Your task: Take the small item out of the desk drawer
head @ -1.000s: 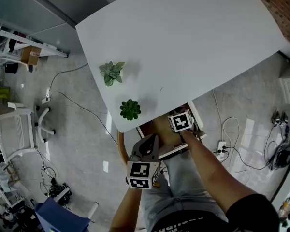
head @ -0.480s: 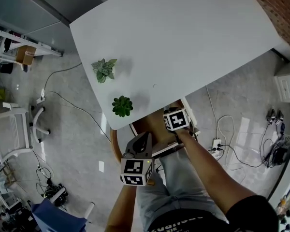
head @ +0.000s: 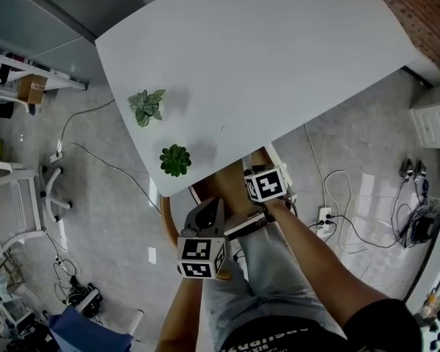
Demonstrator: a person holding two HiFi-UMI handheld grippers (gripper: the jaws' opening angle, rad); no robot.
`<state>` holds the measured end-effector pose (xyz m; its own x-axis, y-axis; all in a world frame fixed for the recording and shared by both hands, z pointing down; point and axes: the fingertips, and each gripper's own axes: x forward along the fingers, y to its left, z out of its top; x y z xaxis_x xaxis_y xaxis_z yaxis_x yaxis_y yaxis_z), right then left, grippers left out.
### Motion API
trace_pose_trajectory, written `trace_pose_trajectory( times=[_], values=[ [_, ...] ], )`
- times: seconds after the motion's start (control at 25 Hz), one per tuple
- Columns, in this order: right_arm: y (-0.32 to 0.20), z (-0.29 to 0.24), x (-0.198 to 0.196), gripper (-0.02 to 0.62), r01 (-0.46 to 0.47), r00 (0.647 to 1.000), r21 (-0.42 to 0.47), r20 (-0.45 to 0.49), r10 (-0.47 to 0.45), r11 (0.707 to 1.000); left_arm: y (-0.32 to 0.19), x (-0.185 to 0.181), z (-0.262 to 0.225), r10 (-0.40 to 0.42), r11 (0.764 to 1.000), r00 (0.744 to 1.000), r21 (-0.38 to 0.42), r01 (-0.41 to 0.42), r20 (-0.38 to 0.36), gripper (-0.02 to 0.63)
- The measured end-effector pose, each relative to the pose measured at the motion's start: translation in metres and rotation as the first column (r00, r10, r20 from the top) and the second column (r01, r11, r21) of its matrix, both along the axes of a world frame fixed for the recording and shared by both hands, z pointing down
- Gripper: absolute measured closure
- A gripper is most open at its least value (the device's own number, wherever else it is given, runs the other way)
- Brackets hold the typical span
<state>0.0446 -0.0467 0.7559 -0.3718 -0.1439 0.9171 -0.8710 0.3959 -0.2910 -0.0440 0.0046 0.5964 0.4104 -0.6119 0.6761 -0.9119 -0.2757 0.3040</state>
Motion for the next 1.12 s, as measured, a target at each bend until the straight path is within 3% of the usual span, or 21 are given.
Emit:
trace_pose_trajectory(
  times=[1.12],
  values=[
    [0.029,-0.06,0.016,0.512,-0.102,0.989,0.044,0.108,0.097,0.994,0.001,0.013,0.001,0.052,0.999,0.999,0.002,-0.052,-0.009,0.609]
  ],
)
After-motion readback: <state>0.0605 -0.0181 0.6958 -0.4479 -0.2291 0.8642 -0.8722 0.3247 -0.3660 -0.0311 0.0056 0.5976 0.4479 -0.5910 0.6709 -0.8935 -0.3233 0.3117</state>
